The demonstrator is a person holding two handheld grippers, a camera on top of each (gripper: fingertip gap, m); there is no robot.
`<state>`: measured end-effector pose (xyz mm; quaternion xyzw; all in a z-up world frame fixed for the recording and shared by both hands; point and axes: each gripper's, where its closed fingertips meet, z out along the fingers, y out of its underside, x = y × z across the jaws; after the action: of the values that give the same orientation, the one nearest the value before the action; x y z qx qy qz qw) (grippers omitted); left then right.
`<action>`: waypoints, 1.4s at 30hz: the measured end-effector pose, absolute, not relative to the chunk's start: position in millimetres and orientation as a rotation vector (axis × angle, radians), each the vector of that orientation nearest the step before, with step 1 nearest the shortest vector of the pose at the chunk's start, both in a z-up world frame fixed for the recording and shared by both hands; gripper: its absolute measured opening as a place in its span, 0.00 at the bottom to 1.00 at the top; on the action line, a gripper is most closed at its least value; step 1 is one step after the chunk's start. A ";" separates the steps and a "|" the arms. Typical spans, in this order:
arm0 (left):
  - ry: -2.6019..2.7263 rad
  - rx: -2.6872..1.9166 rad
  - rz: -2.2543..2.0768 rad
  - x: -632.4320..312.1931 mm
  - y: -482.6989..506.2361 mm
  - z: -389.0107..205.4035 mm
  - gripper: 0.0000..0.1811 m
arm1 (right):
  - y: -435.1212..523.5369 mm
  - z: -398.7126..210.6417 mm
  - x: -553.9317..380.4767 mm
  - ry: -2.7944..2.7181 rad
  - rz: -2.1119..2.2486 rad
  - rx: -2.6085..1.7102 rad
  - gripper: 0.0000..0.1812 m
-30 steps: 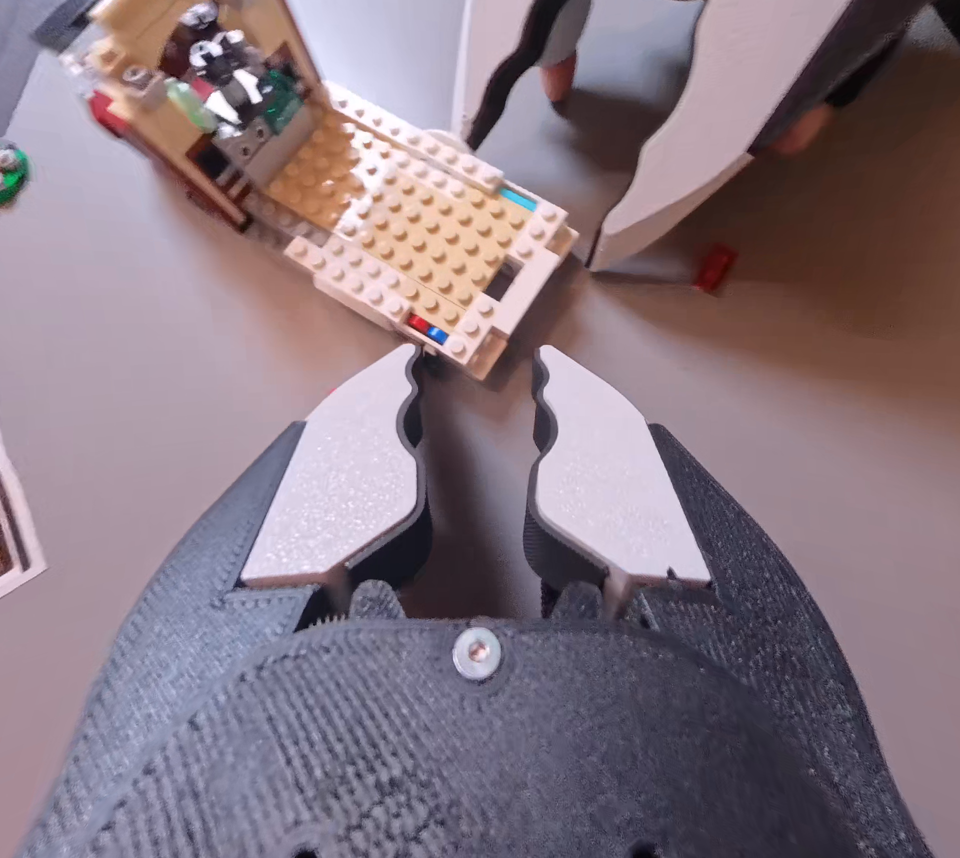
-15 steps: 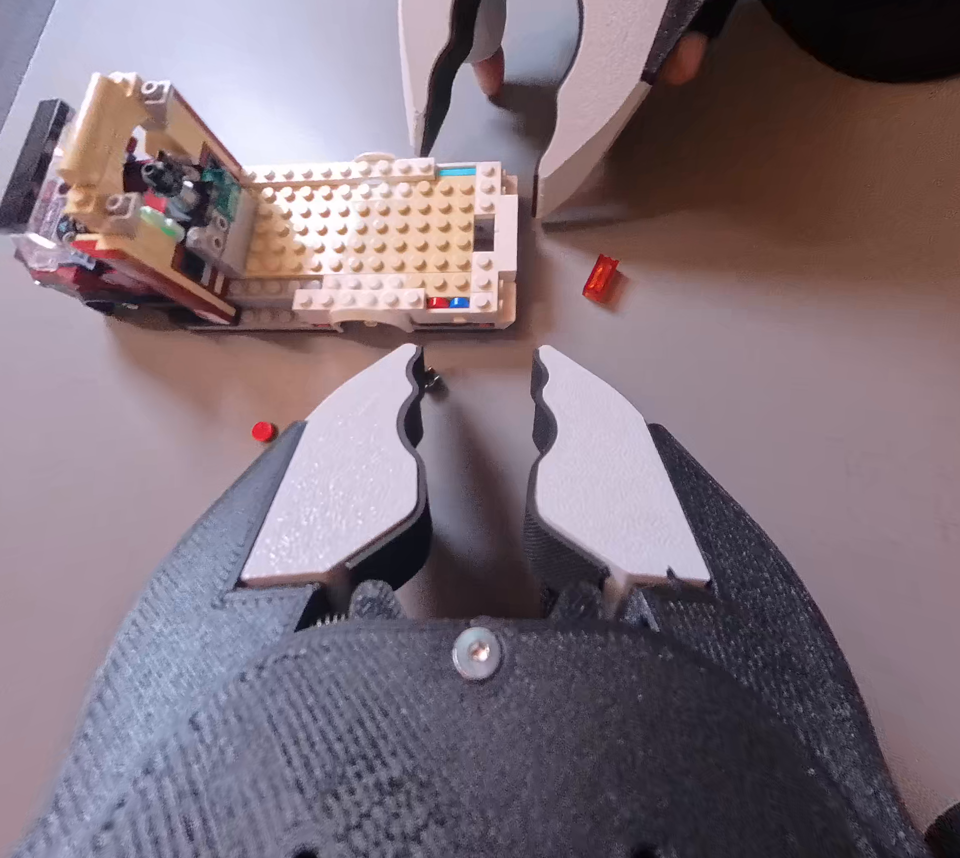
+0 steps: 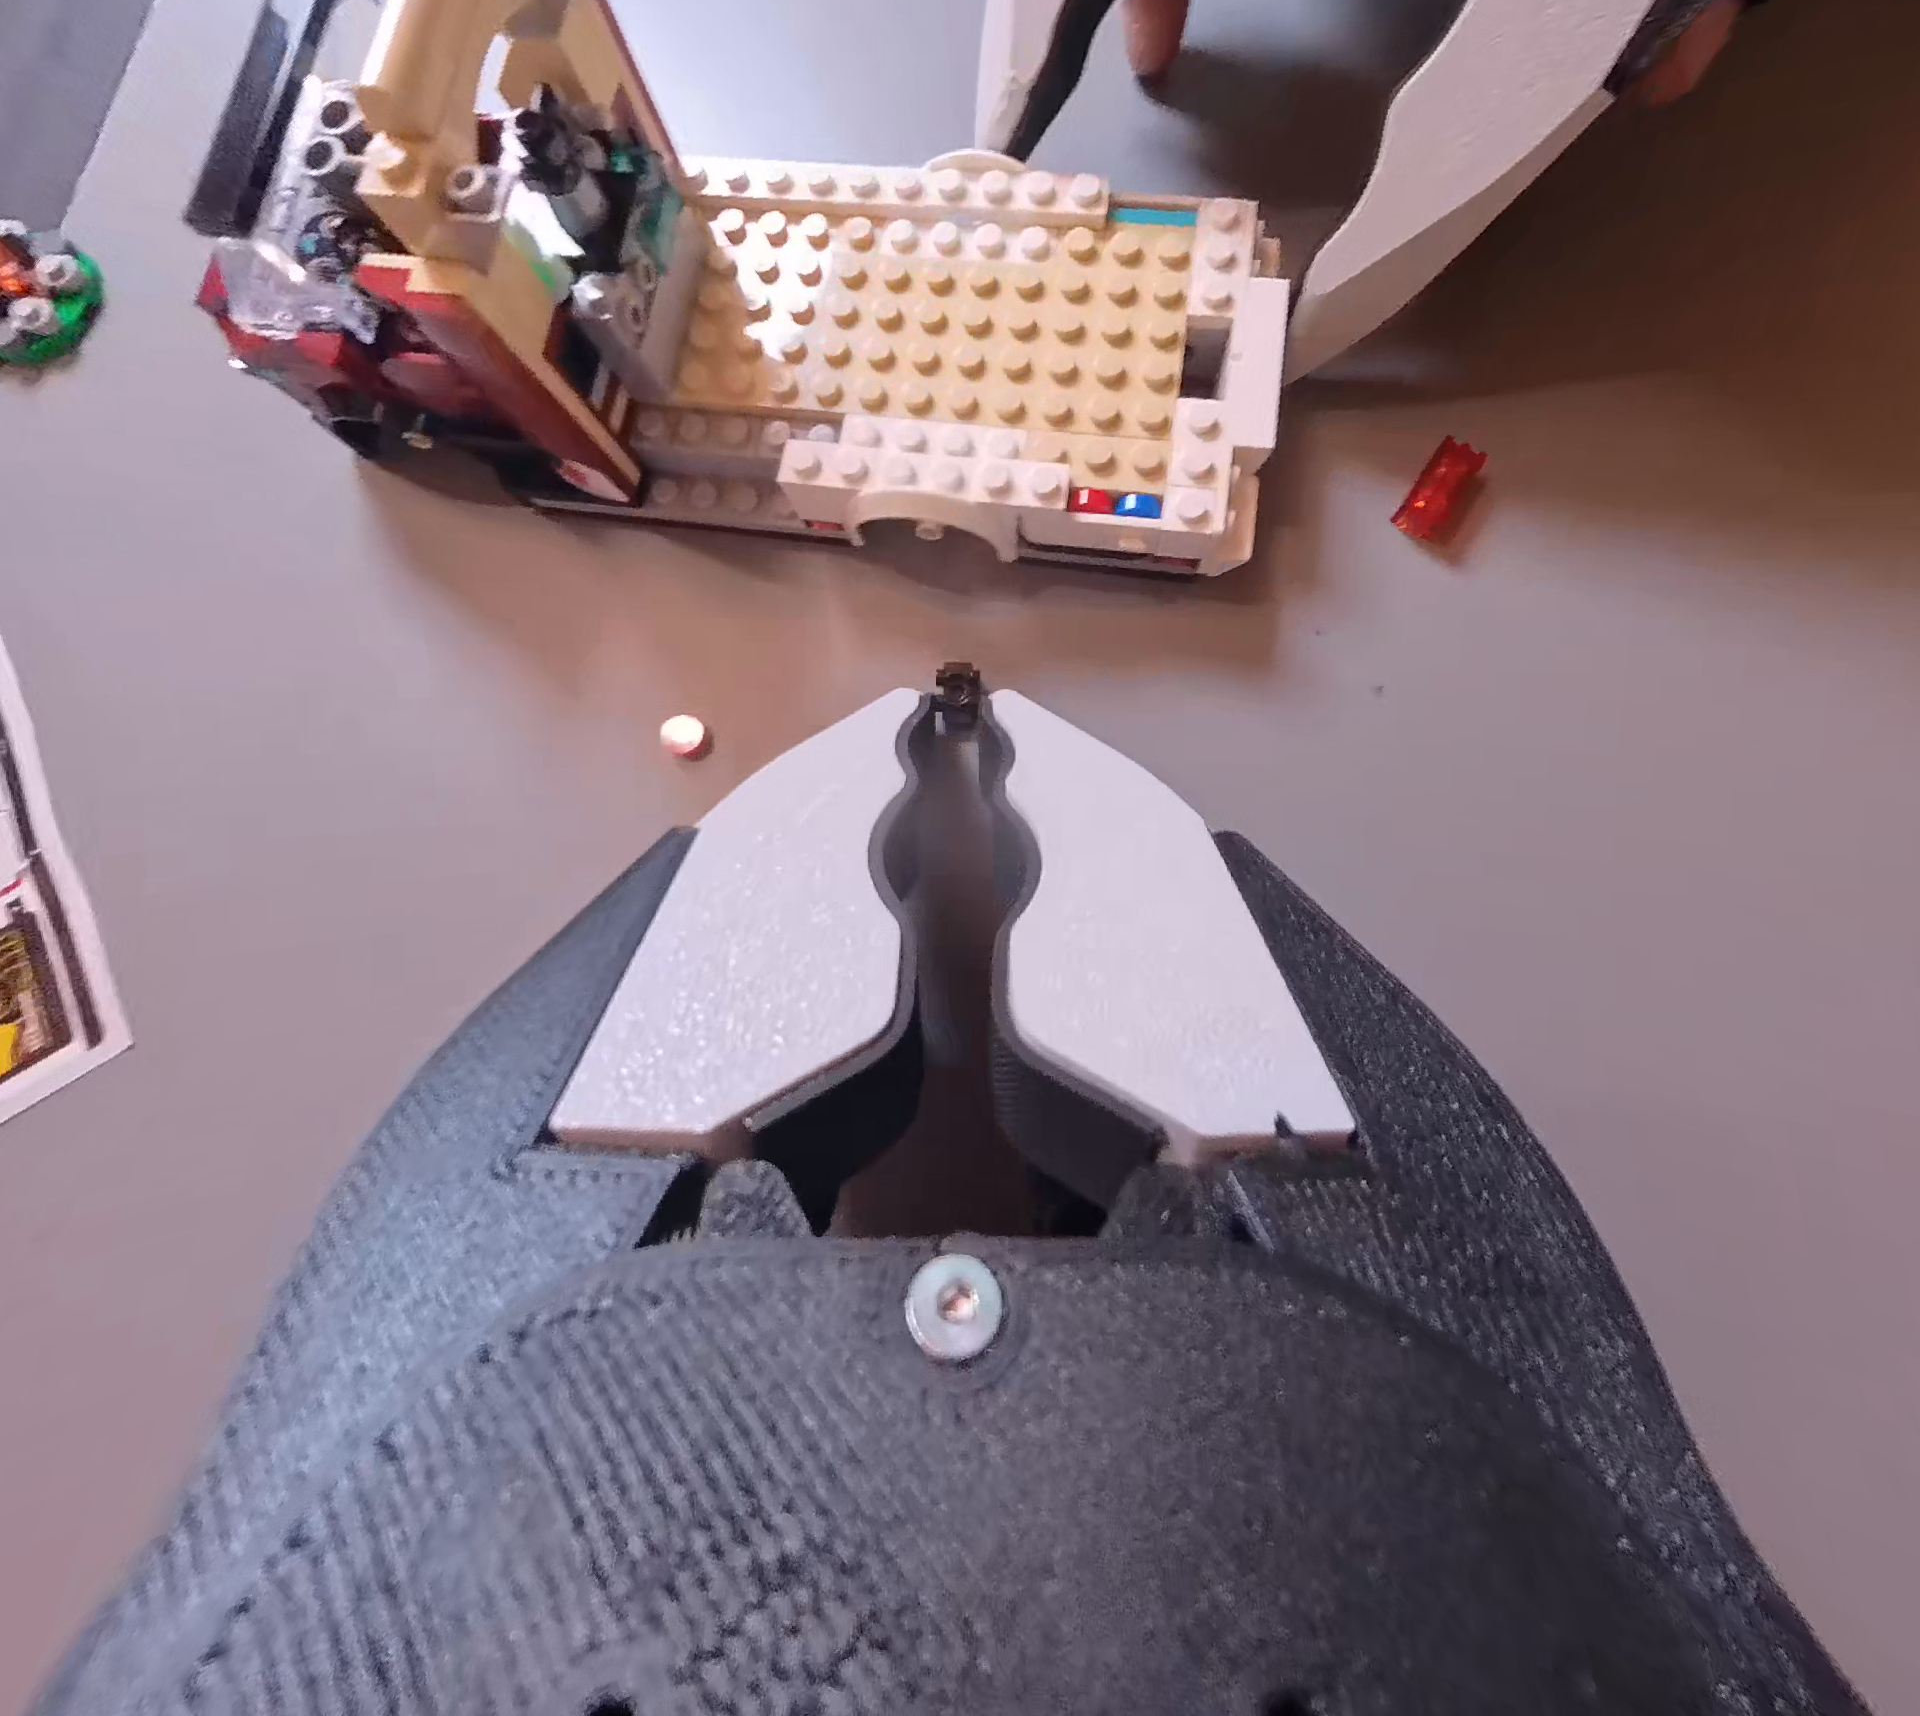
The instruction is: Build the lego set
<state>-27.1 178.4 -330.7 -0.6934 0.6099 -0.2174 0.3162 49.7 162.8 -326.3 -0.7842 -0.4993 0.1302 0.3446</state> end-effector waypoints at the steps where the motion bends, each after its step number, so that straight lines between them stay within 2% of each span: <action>1: 1.599 -1.824 -0.560 -28.7 181.6 -330.4 0.04 | 162.7 -326.3 49.8 -1.296 0.337 -2.037 0.34; 11: 1.335 -2.009 -0.548 -68.1 234.6 -319.4 0.04 | 162.6 -325.8 50.5 -1.286 0.344 -2.039 0.33; 17: 1.297 -2.055 -0.620 -77.4 234.0 -312.8 0.13 | 162.0 -325.0 51.8 -1.272 0.356 -2.035 0.33; 22: 1.285 -2.041 -0.549 -89.6 238.8 -299.7 0.15 | 162.0 -325.2 51.9 -1.275 0.352 -2.031 0.33; 26: 1.374 -1.946 -0.620 -76.8 220.1 -290.4 0.18 | 163.0 -324.8 51.2 -1.268 0.360 -2.025 0.34; 31: 1.614 -1.847 -0.654 -36.5 173.3 -314.4 0.21 | 165.6 -325.0 49.1 -1.289 0.374 -2.017 0.36; 42: 1.631 -1.858 -0.677 -0.6 152.4 -329.9 0.22 | 164.8 -322.6 45.5 -1.300 0.397 -1.990 0.29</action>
<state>-0.6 152.4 -329.9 -0.6949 0.6097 -0.2533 0.2850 45.5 164.8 -322.6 -0.7710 -0.5039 0.1539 0.3577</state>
